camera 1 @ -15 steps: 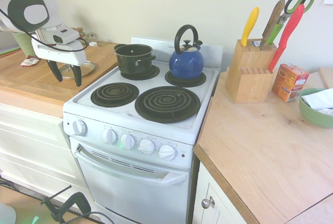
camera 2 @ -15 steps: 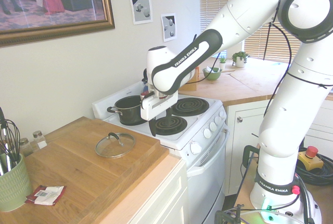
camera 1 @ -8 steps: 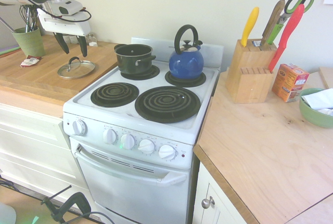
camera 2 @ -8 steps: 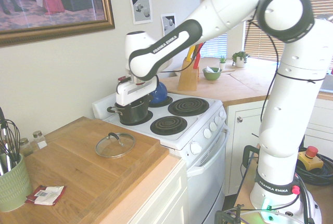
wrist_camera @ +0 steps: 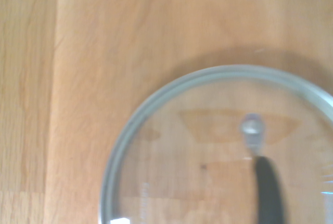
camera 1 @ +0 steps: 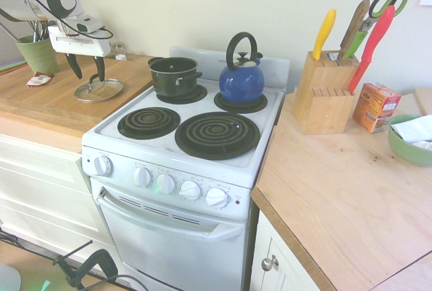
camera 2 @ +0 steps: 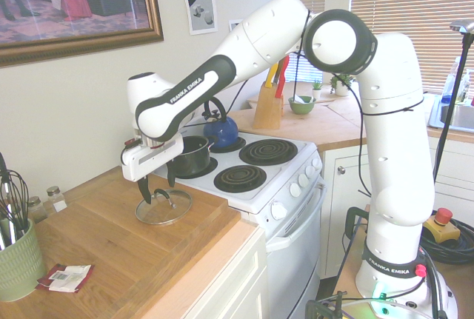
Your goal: Cover the lid of the pot
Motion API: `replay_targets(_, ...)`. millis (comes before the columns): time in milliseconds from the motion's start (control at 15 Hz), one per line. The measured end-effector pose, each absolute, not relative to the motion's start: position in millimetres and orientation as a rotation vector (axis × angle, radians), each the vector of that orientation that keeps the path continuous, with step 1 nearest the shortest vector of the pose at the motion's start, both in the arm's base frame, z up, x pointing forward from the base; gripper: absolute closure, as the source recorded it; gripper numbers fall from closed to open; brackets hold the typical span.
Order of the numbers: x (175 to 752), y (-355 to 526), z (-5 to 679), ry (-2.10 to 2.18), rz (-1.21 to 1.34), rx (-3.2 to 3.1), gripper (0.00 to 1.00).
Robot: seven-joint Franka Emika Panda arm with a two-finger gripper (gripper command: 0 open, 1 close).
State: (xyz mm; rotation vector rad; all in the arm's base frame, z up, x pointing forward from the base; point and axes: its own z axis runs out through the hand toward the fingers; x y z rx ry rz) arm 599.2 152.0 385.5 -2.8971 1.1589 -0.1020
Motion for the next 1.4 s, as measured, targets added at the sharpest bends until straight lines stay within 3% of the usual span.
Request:
replay_targets(67,601.7,150.9,382.6,1.164,-0.098,-2.9,1.0)
replay_targets(1400,620.4,130.9,372.8,1.261,-0.091,-2.885,1.0)
